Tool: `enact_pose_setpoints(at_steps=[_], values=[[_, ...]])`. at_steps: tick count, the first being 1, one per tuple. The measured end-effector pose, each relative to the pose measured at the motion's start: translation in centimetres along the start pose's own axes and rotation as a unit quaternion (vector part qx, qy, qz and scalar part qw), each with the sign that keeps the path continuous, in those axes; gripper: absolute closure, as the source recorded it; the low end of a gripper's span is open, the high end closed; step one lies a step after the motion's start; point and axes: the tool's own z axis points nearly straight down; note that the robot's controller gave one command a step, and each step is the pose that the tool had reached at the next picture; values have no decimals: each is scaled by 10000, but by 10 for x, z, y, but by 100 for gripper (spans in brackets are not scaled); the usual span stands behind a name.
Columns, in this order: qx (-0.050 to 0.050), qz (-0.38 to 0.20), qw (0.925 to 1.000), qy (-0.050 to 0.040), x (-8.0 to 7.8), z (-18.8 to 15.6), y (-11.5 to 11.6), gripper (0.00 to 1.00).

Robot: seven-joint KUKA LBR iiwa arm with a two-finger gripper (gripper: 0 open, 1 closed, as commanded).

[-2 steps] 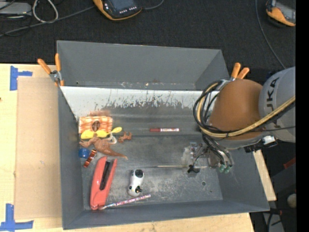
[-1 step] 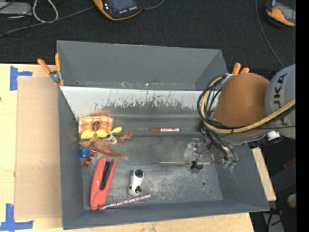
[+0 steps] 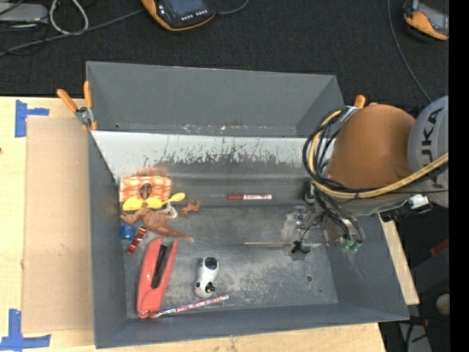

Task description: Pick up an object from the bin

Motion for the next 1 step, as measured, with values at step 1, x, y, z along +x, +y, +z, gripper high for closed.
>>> enact_pose_setpoints(at_steps=[1], values=[[-2, 2, 10000, 42, 2, -19, 0, 100]])
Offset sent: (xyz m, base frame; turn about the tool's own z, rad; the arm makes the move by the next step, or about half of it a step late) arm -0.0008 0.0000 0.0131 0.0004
